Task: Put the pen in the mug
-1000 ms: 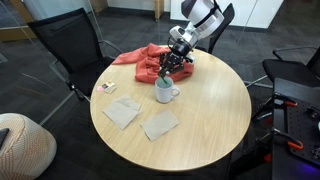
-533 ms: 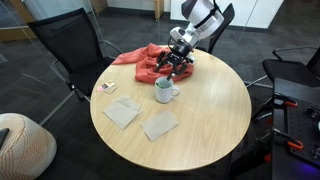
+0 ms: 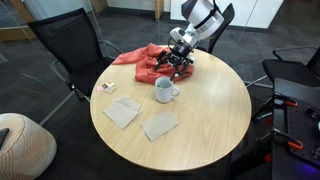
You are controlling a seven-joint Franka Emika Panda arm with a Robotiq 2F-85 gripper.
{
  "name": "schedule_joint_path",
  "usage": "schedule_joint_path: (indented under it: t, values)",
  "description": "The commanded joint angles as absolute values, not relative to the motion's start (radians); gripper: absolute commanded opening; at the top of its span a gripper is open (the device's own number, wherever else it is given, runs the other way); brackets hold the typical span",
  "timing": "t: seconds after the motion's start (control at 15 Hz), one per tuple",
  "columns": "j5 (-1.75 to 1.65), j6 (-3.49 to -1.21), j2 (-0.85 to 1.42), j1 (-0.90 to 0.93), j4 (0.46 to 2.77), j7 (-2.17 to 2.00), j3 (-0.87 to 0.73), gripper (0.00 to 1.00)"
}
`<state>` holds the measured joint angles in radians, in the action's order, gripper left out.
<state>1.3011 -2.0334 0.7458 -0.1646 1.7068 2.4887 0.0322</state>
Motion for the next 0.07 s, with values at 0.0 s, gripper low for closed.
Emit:
schedule_joint_path:
  t: [0.0]
  values:
    - [1.308, -2.025, 0.748, -0.153, 1.704, 2.489, 0.017, 1.0]
